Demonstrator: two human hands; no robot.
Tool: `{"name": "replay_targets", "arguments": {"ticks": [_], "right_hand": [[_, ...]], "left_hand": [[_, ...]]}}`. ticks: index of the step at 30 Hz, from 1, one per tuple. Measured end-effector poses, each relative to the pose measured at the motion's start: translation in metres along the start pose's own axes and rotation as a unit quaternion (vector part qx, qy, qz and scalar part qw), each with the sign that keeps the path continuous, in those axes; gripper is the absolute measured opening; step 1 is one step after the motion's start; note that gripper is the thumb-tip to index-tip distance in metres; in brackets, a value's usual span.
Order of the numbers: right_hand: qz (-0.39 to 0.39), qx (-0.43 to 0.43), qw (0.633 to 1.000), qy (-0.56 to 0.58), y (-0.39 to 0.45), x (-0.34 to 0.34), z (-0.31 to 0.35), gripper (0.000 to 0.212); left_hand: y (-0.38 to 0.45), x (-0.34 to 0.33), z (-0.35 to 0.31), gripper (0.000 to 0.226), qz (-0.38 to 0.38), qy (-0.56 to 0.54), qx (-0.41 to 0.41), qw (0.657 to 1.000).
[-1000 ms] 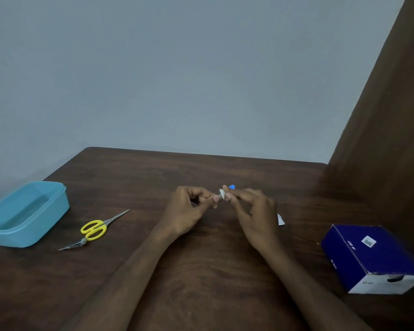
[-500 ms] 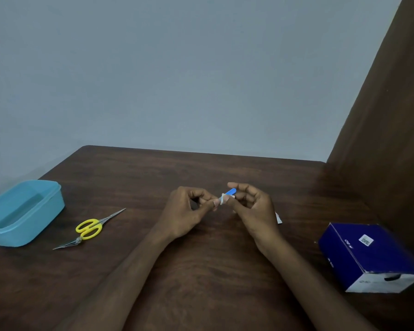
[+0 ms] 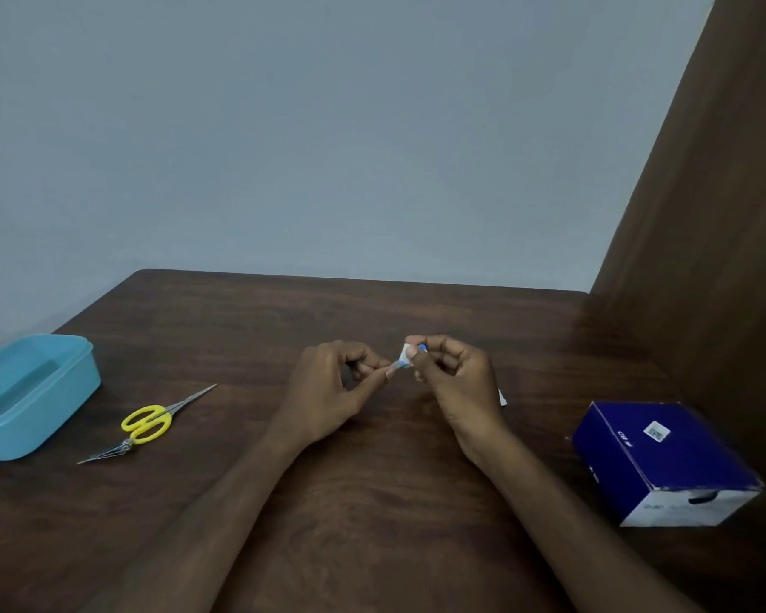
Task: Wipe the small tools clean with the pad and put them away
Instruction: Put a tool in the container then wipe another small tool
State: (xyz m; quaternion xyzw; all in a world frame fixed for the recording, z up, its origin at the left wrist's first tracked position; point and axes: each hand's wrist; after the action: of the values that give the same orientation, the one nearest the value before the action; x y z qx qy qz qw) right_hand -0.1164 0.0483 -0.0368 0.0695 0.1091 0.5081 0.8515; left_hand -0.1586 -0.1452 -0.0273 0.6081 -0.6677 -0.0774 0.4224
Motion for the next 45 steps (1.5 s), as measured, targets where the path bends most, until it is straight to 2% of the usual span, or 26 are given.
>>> {"name": "replay_targets", "arguments": {"ticks": [3, 7, 14, 16, 20, 23, 25, 29, 32, 37, 39, 41, 45], "right_hand": [[-0.019, -0.024, 0.999, 0.029, 0.001, -0.003, -0.001, 0.008], [-0.007, -0.014, 1.0, -0.007, -0.002, -0.003, -0.005, 0.022], [-0.033, -0.09, 0.989, 0.109, 0.001, -0.002, 0.004, 0.011], [-0.028, -0.085, 0.991, 0.101, 0.0, 0.0, 0.004, 0.011], [-0.015, -0.044, 0.997, 0.055, -0.003, 0.002, 0.01, 0.024], [0.011, -0.007, 1.0, 0.018, -0.009, 0.0, 0.014, 0.041], [0.028, 0.005, 1.0, 0.001, -0.012, -0.001, 0.014, 0.043], [0.004, 0.004, 1.0, 0.003, -0.006, 0.002, 0.014, 0.018], [-0.002, -0.014, 1.0, 0.027, -0.005, 0.002, 0.013, 0.016], [0.043, -0.024, 0.998, 0.037, -0.01, 0.0, 0.016, 0.045], [0.057, -0.023, 0.997, 0.039, -0.011, 0.0, 0.017, 0.051], [0.052, -0.023, 0.997, 0.045, -0.011, -0.001, 0.018, 0.047], [0.012, -0.046, 0.994, 0.093, -0.008, -0.002, 0.021, 0.019]], "left_hand": [[-0.005, -0.001, -0.006, 0.011, -0.044, 0.093, -0.075, 0.992], [-0.007, -0.003, -0.009, 0.022, -0.085, 0.172, -0.169, 0.967], [-0.007, -0.005, -0.006, 0.012, -0.095, 0.18, -0.193, 0.96], [-0.007, -0.005, -0.005, 0.006, -0.078, 0.145, -0.159, 0.974], [-0.003, -0.005, -0.001, 0.013, -0.041, 0.059, -0.027, 0.997], [-0.001, -0.005, 0.003, 0.008, -0.022, 0.048, -0.008, 0.999], [-0.001, -0.005, 0.005, 0.008, -0.018, 0.042, -0.003, 0.999], [0.0, -0.003, 0.0, 0.008, 0.001, -0.026, 0.015, 1.0], [-0.001, -0.003, -0.004, 0.006, 0.03, -0.067, 0.039, 0.997], [0.0, -0.001, 0.002, 0.012, 0.051, -0.139, 0.081, 0.986], [-0.001, -0.001, 0.003, 0.014, 0.059, -0.145, 0.087, 0.984], [0.0, -0.002, 0.003, 0.012, 0.056, -0.137, 0.082, 0.986], [-0.001, -0.004, -0.001, 0.007, 0.04, -0.138, 0.063, 0.988]]}}
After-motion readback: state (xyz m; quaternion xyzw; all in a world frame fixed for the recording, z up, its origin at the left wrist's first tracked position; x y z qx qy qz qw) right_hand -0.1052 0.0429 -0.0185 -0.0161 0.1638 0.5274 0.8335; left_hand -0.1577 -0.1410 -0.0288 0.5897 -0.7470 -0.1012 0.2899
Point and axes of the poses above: each hand's wrist, its own y-axis towards the middle knuckle, its own x-axis out of the back of the hand, z = x × y, and after that the axes turned 9 degrees about -z, right-handed
